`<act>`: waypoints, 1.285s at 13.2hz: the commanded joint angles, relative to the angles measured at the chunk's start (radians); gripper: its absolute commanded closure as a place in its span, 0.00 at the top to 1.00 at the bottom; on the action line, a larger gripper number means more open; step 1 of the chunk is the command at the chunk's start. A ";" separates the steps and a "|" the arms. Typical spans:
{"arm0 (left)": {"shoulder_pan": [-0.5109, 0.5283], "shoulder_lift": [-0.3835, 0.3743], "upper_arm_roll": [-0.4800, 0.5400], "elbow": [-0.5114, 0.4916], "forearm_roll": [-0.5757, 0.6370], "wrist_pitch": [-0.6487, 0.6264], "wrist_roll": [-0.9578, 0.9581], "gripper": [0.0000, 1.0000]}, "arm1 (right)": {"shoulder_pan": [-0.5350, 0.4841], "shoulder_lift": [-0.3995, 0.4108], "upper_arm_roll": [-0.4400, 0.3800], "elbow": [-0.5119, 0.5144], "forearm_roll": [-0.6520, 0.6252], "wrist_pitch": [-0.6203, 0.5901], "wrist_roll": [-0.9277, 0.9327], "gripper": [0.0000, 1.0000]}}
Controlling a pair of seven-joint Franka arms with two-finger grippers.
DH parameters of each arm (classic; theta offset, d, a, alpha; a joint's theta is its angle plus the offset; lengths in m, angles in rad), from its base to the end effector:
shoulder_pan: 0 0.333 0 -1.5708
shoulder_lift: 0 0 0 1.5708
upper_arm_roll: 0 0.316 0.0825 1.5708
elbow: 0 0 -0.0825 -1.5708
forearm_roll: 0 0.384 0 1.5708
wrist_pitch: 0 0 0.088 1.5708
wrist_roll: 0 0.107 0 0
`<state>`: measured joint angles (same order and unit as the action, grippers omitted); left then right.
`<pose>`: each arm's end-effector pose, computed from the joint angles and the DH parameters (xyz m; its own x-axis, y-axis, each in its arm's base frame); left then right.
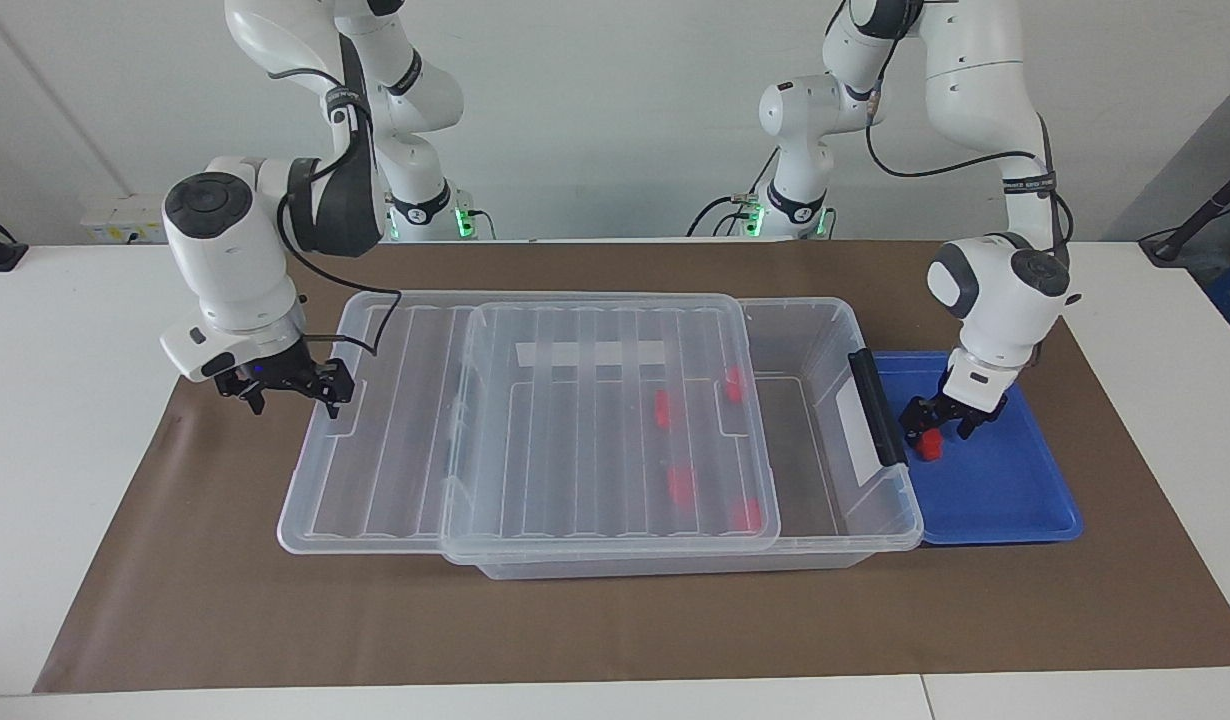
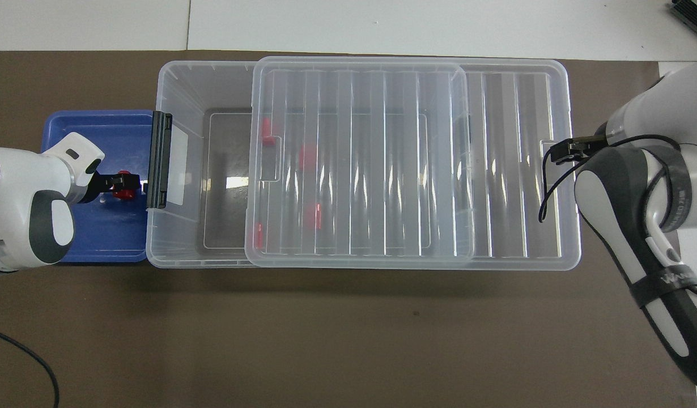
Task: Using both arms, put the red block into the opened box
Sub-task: 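Slide the lid toward the right gripper while the left gripper lifts the block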
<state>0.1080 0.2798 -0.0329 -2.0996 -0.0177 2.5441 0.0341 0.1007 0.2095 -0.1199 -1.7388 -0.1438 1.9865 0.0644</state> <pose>0.5940 0.0454 0.3021 0.9847 0.0573 0.1645 0.0555 -0.9983 0.0157 0.6257 -0.0162 0.4582 0.9988 -0.0214 0.0444 -0.0281 -0.9875 0.1553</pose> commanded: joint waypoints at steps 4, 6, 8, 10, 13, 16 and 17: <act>-0.005 -0.010 -0.001 -0.019 -0.016 0.022 0.017 0.07 | -0.047 -0.012 0.002 -0.002 -0.059 -0.032 -0.077 1.00; -0.007 -0.010 -0.001 -0.016 -0.016 0.016 0.018 0.00 | -0.055 -0.018 0.002 -0.001 -0.071 -0.037 -0.090 1.00; -0.008 -0.008 -0.001 0.012 -0.016 -0.020 0.015 0.00 | -0.055 -0.022 0.002 0.005 -0.071 -0.051 -0.092 1.00; -0.013 -0.004 -0.002 0.112 -0.016 -0.164 0.010 0.00 | -0.053 -0.038 0.003 0.016 -0.069 -0.072 -0.092 1.00; -0.014 -0.014 -0.004 0.258 -0.016 -0.367 0.009 0.00 | -0.039 -0.100 0.011 0.033 -0.049 -0.126 -0.080 1.00; -0.037 -0.021 -0.012 0.425 -0.018 -0.586 -0.025 0.00 | -0.030 -0.188 0.011 0.054 0.027 -0.202 -0.077 1.00; -0.054 -0.021 -0.013 0.488 -0.018 -0.657 -0.069 0.00 | -0.032 -0.209 0.009 0.073 0.048 -0.240 -0.077 1.00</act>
<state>0.0886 0.2546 -0.0510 -1.7173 -0.0217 2.0089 0.0171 0.0746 0.0513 -0.1110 -1.6776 -0.1383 1.7999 -0.0043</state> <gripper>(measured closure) 0.656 0.000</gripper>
